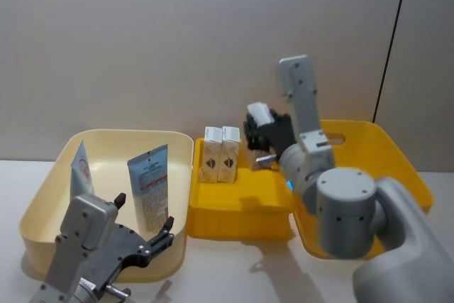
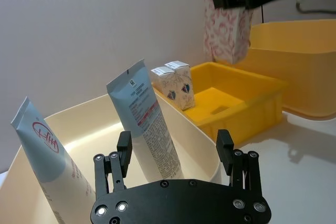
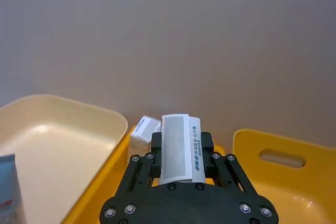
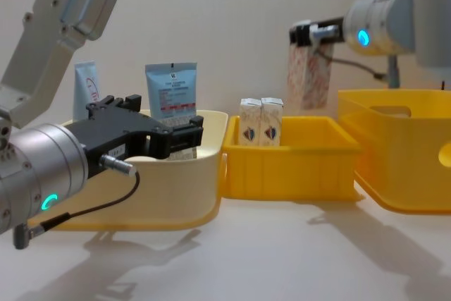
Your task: Bimanual collaborative sorting of washing and personal care products
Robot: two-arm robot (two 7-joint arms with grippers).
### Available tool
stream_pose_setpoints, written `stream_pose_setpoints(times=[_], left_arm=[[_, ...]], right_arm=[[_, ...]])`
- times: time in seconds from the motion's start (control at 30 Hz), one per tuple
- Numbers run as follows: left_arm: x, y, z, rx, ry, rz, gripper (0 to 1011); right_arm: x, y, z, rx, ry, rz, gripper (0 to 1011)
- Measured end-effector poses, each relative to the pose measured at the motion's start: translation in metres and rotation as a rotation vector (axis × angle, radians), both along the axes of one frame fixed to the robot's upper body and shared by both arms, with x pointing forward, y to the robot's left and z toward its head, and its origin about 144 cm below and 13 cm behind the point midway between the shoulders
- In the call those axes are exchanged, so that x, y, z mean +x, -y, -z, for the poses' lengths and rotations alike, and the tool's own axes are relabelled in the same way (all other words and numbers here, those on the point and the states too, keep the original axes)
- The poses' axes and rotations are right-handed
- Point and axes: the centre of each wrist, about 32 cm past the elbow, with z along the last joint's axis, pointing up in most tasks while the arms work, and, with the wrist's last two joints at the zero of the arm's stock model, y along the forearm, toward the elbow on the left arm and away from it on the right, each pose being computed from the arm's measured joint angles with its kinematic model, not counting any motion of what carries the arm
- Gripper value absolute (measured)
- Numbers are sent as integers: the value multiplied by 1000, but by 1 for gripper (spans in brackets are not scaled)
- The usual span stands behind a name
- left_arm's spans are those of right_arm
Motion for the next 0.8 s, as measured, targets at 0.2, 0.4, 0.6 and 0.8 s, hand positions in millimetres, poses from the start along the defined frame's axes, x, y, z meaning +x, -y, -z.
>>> stream_pose_setpoints(times=[0.2, 0.4, 0.6, 0.8], left_arm=[[0, 0, 0, 0, 0, 0, 1001], [0, 0, 0, 0, 0, 0, 1001], [0, 0, 0, 0, 0, 0, 1001], [0, 0, 0, 0, 0, 0, 1001]], right_arm=[[-2, 12, -15, -1, 79, 31, 415], [-4, 30, -31, -17, 159, 92, 415], [-6, 53, -43, -39, 205, 164, 415], [-7, 76, -51, -63, 196, 230, 415]])
